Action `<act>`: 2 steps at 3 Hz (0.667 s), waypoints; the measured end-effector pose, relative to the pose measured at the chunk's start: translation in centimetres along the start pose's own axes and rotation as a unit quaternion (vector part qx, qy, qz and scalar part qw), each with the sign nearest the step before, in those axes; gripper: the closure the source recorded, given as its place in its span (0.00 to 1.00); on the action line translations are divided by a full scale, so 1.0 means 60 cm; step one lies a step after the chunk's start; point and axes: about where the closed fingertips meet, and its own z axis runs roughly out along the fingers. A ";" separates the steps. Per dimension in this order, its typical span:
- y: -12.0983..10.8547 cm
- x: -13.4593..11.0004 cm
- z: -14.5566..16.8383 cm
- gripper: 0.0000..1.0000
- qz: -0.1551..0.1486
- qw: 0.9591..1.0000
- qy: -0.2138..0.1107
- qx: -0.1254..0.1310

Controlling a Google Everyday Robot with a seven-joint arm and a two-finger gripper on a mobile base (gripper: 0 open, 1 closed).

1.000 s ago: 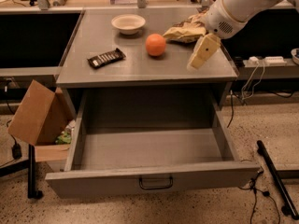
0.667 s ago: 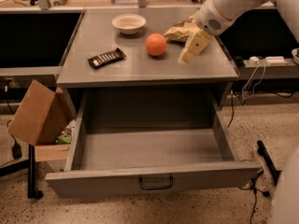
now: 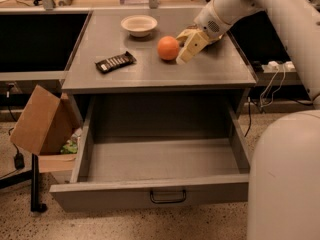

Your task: Place orange into top drawer

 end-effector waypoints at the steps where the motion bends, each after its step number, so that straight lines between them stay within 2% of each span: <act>1: -0.010 -0.013 0.036 0.00 0.008 1.000 -0.006 -0.008; 2: -0.016 -0.028 0.065 0.00 0.016 1.000 -0.007 -0.005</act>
Offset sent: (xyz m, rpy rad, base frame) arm 0.0419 0.0428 -0.0207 0.0358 0.0073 -0.0540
